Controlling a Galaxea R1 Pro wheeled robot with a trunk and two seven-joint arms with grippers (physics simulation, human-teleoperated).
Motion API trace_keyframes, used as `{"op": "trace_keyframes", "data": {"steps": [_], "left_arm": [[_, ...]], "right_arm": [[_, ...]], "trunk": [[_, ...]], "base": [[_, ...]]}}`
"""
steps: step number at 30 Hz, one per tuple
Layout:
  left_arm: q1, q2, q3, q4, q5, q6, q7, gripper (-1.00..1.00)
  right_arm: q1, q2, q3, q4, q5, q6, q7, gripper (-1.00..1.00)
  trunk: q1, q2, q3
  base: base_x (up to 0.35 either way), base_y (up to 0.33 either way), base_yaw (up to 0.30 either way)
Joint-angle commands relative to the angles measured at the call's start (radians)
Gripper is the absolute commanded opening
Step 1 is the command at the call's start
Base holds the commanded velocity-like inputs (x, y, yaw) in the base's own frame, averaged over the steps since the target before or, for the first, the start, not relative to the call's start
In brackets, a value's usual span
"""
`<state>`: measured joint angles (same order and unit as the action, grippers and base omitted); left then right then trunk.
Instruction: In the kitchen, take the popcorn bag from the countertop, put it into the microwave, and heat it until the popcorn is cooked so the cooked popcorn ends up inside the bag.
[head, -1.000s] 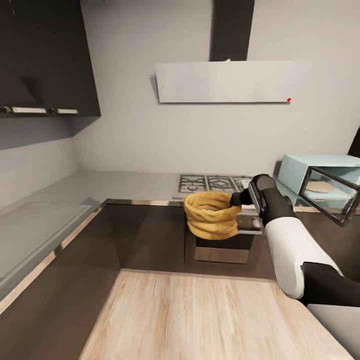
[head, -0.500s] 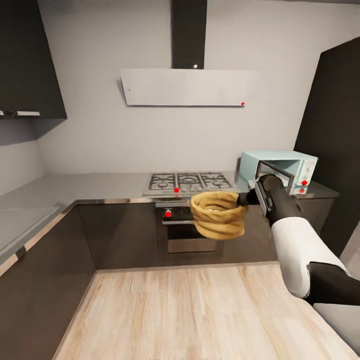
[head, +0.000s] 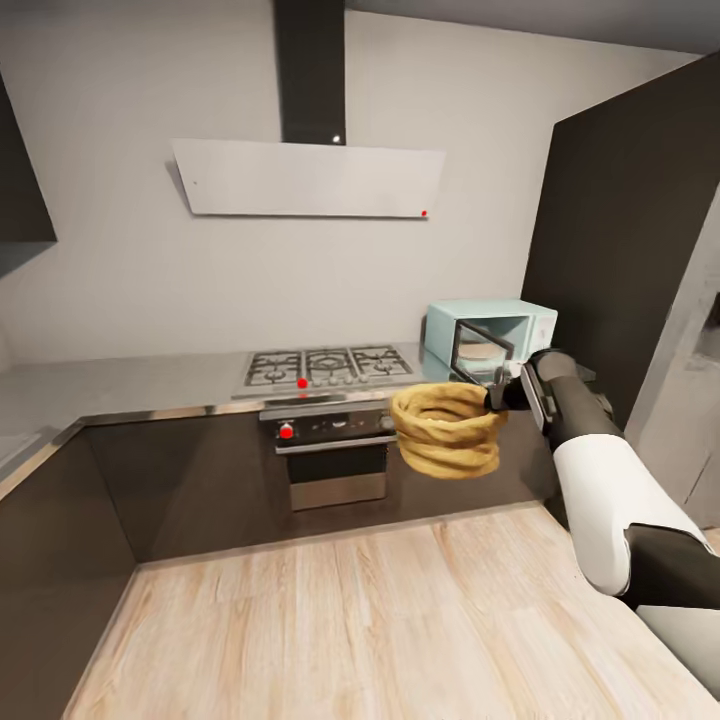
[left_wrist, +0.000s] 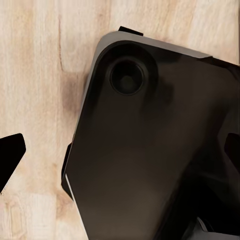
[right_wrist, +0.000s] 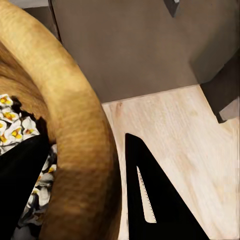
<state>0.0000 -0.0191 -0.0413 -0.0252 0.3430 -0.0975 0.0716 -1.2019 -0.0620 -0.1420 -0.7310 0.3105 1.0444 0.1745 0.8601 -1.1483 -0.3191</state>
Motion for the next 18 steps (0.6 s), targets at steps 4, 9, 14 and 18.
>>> {"op": "trace_keyframes", "data": {"steps": [4, 9, 14, 18], "left_arm": [[0.0, 0.0, -0.005, -0.001, 0.005, -0.002, 0.004, 1.0], [0.0, 0.0, -0.005, -0.001, 0.005, -0.002, 0.004, 1.0], [0.0, -0.001, -0.005, -0.001, 0.005, -0.002, 0.004, 1.0], [0.0, -0.002, -0.005, -0.001, 0.005, -0.002, 0.004, 1.0]], "right_arm": [[-0.001, -0.01, -0.002, 0.023, 0.009, 0.003, 0.01, -1.0], [-0.001, -0.023, -0.002, 0.034, 0.008, 0.003, 0.011, -1.0], [-0.001, -0.024, -0.002, 0.035, 0.008, 0.003, 0.011, -1.0], [-0.001, -0.035, -0.002, 0.036, 0.005, 0.003, 0.02, -1.0]], "trunk": [[0.0, -0.001, 0.002], [0.0, -0.001, 0.005], [0.0, -0.001, 0.007], [0.0, -0.001, 0.007]], "base": [[0.0, 0.0, -0.272], [0.0, 0.0, -0.273], [0.0, 0.0, -0.28], [0.0, 0.0, -0.284]]}}
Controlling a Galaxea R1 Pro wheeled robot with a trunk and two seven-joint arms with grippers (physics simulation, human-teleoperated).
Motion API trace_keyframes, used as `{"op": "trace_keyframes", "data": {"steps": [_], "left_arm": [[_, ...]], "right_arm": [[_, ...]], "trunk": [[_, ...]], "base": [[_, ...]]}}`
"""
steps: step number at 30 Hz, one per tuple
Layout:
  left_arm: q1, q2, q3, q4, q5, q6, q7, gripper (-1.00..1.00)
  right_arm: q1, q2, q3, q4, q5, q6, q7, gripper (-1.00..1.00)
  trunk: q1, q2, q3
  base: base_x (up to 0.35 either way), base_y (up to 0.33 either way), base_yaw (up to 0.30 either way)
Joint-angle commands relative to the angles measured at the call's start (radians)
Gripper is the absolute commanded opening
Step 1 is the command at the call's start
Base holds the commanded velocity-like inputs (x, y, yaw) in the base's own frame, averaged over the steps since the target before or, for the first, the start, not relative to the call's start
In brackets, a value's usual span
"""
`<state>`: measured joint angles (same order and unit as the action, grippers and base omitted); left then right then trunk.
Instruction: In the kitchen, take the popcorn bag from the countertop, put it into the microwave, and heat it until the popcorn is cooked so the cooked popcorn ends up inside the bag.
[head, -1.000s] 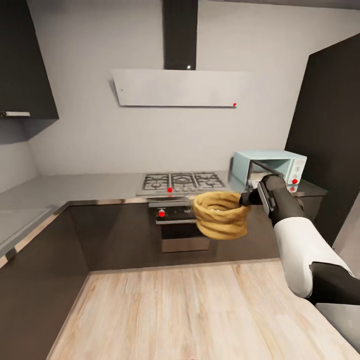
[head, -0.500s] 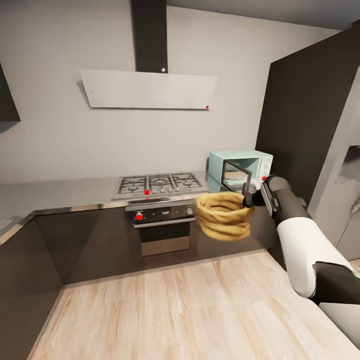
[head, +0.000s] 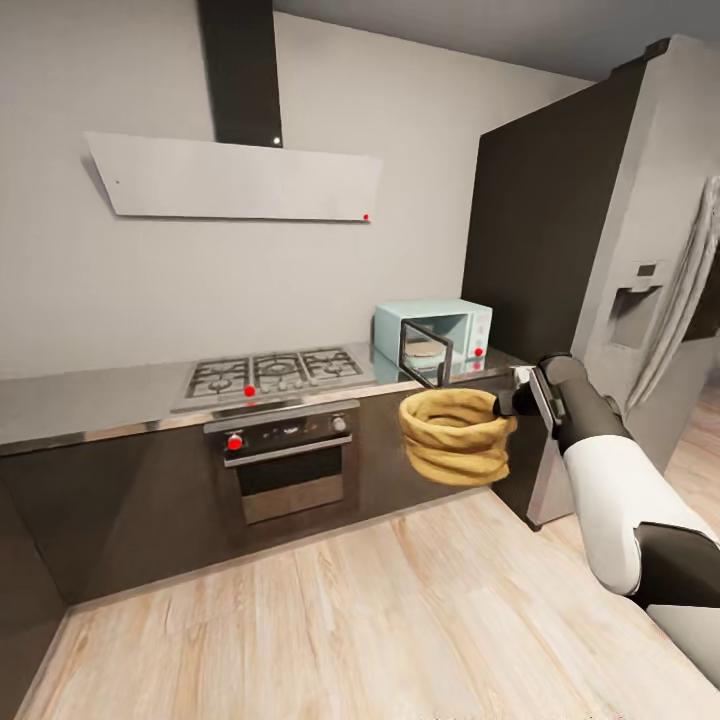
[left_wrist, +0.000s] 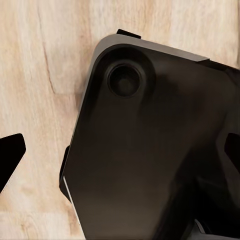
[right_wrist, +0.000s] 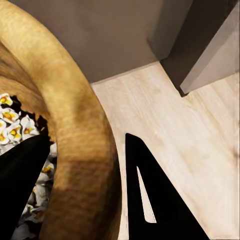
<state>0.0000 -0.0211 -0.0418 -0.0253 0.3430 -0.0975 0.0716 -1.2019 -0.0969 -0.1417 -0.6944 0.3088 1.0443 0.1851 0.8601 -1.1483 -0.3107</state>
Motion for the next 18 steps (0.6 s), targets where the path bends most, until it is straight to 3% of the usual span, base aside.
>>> {"op": "trace_keyframes", "data": {"steps": [1, 10, 14, 18], "left_arm": [[0.0, -0.001, -0.005, -0.001, 0.005, -0.002, 0.004, 1.0], [0.0, -0.002, -0.004, -0.001, 0.006, -0.003, 0.004, 1.0], [0.0, -0.002, -0.006, -0.001, 0.001, -0.002, 0.001, 1.0], [0.0, -0.003, -0.005, -0.001, -0.071, 0.001, 0.002, 1.0]], "right_arm": [[-0.001, -0.006, -0.003, -0.001, 0.007, 0.003, 0.011, -1.0], [-0.001, -0.033, -0.016, 0.049, 0.007, 0.003, 0.01, -1.0], [-0.001, -0.048, -0.016, 0.052, 0.007, 0.003, 0.009, -1.0], [-0.001, -0.07, -0.016, 0.082, 0.006, 0.003, 0.01, -1.0]], "trunk": [[0.0, -0.001, -0.001], [0.0, -0.001, -0.001], [0.0, -0.001, -0.001], [0.0, -0.001, -0.001]], "base": [[0.0, 0.0, -0.285], [0.002, 0.0, -0.292], [0.207, -0.014, -0.293], [0.286, -0.137, -0.293]]}}
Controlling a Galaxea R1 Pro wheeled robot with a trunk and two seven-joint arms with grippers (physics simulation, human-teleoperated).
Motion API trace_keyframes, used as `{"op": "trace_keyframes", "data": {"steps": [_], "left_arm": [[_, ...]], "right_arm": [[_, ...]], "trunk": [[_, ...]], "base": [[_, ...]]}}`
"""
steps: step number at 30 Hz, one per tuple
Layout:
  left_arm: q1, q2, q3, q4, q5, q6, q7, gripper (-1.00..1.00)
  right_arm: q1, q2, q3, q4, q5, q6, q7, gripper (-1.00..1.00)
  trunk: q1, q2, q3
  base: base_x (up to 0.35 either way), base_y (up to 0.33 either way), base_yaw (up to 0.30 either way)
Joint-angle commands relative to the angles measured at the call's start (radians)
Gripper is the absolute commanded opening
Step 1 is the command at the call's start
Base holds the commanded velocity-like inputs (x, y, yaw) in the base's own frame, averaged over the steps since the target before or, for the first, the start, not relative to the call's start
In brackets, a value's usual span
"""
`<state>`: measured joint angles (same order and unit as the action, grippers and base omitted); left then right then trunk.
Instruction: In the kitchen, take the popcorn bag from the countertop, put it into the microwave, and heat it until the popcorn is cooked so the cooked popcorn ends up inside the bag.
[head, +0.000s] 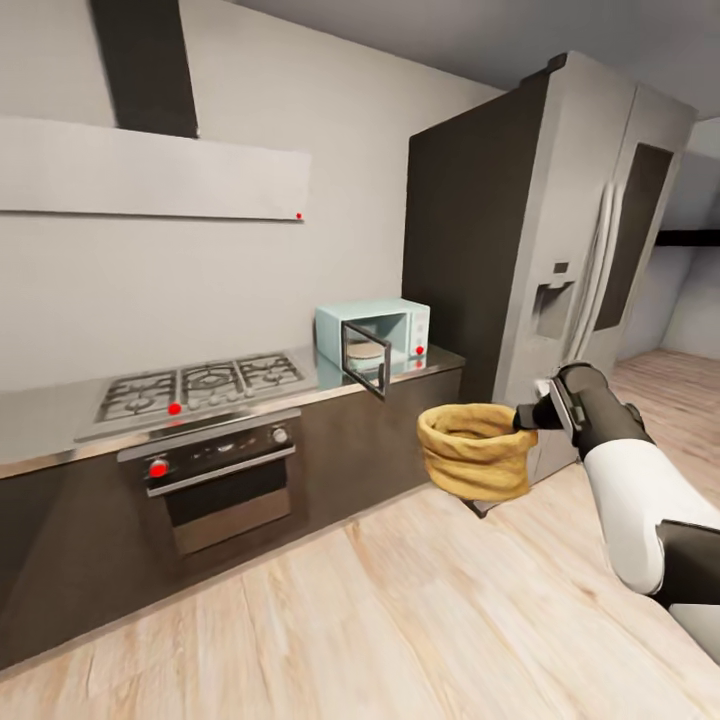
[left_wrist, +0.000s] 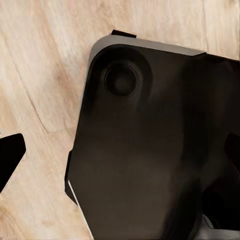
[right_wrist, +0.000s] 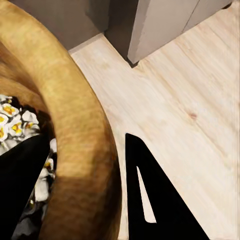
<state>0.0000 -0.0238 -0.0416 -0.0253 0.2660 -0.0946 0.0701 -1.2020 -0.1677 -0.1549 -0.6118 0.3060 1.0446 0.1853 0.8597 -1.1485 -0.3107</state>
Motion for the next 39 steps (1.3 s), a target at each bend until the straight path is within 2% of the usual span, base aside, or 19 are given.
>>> {"op": "trace_keyframes", "data": {"steps": [1, 7, 21, 27, 32, 39], "left_arm": [[0.0, 0.0, -0.005, -0.001, -0.005, -0.002, 0.003, 1.0], [0.0, 0.001, -0.003, -0.001, -0.016, 0.0, 0.006, 1.0], [0.0, 0.005, 0.004, -0.001, -0.002, 0.007, 0.007, 1.0], [0.0, 0.008, 0.008, 0.0, 0.002, 0.009, 0.008, 1.0], [0.0, 0.01, 0.008, -0.001, 0.002, 0.05, 0.008, 1.0], [0.0, 0.009, 0.008, -0.001, 0.001, 0.054, 0.008, 1.0]], "right_arm": [[-0.001, -0.001, -0.003, 0.001, 0.009, 0.003, 0.01, -1.0], [-0.001, -0.003, -0.003, 0.003, 0.01, 0.003, 0.01, -1.0], [-0.001, -0.001, -0.002, 0.001, 0.012, 0.003, 0.008, -1.0], [-0.001, 0.0, -0.002, 0.001, 0.013, 0.003, 0.007, -1.0], [-0.001, 0.0, -0.002, 0.004, 0.007, 0.003, 0.014, -1.0], [-0.001, 0.001, -0.002, 0.004, 0.005, 0.003, 0.017, -1.0]], "trunk": [[0.0, -0.001, -0.001], [0.0, -0.001, -0.001], [0.0, -0.001, -0.001], [0.0, -0.001, -0.001], [0.0, -0.001, -0.001], [0.0, -0.001, -0.001]], "base": [[0.282, -0.176, -0.293], [0.27, -0.191, -0.294], [0.25, -0.243, -0.287], [0.25, -0.252, -0.035], [0.274, -0.238, -0.001], [0.279, -0.235, 0.0]]}}
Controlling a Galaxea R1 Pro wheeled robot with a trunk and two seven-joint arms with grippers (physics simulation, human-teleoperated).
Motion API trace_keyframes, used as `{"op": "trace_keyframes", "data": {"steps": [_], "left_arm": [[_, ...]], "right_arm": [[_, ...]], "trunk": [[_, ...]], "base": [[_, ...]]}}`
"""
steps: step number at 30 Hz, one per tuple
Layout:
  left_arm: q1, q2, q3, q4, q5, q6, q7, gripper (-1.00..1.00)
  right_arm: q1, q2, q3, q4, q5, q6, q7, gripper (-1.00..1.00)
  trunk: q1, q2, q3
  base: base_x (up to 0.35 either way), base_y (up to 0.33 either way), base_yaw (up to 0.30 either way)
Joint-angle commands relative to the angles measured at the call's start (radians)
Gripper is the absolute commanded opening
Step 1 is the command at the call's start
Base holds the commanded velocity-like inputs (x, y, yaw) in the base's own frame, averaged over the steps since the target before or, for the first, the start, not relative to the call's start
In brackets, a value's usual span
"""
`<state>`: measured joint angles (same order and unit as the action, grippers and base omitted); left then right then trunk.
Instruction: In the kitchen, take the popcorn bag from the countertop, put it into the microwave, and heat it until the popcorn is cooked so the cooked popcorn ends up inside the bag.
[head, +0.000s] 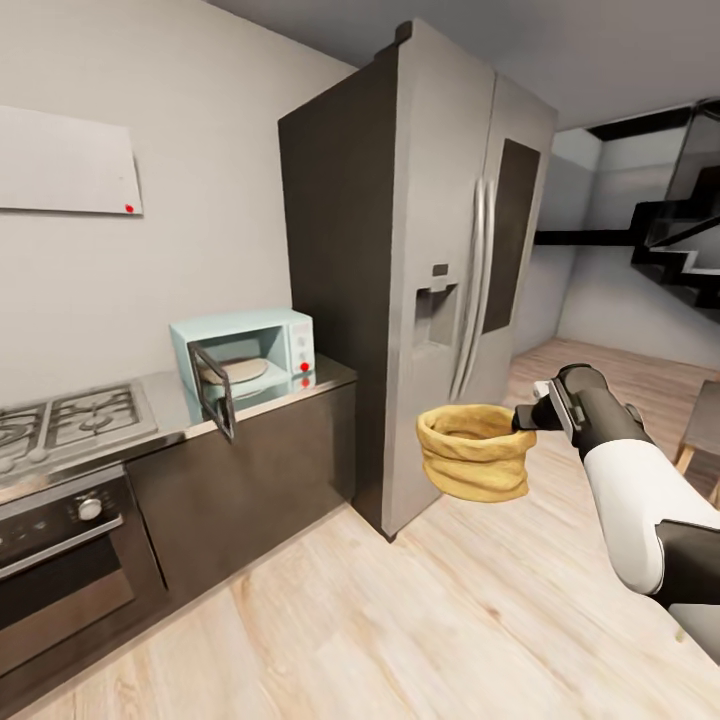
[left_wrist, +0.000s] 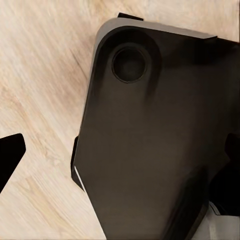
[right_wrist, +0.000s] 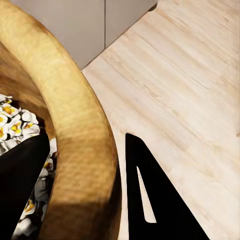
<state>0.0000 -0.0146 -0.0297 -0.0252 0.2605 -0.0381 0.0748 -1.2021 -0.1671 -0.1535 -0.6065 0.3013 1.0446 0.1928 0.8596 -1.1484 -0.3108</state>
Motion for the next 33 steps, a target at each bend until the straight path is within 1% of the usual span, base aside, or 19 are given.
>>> {"op": "trace_keyframes", "data": {"steps": [1, 21, 24, 29, 33], "left_arm": [[0.0, 0.0, -0.004, -0.001, 0.007, -0.003, 0.003, 1.0], [0.0, 0.0, -0.004, -0.001, 0.006, -0.003, 0.003, 1.0], [0.0, -0.001, -0.004, -0.001, 0.005, -0.005, 0.003, 1.0], [0.0, -0.001, -0.004, -0.001, 0.005, -0.012, 0.003, 1.0], [0.0, 0.0, -0.003, -0.001, 0.005, -0.013, 0.003, 1.0]], "right_arm": [[-0.001, 0.0, -0.003, -0.001, 0.01, 0.003, 0.01, -1.0], [-0.001, -0.003, -0.003, -0.001, 0.016, 0.003, -0.003, -1.0], [-0.001, -0.001, -0.003, -0.001, 0.016, 0.003, -0.005, -1.0], [-0.001, 0.001, -0.003, 0.028, 0.022, 0.003, -0.008, -1.0], [-0.001, 0.004, -0.002, 0.032, 0.025, 0.003, -0.006, -1.0]], "trunk": [[0.001, -0.001, -0.001], [0.001, -0.001, -0.001], [0.001, -0.001, -0.001], [0.001, -0.001, -0.001], [0.001, -0.001, -0.001]], "base": [[0.279, -0.234, 0.0], [0.279, -0.234, 0.002], [0.279, -0.234, 0.172], [0.279, -0.232, 0.263], [0.279, -0.231, 0.271]]}}
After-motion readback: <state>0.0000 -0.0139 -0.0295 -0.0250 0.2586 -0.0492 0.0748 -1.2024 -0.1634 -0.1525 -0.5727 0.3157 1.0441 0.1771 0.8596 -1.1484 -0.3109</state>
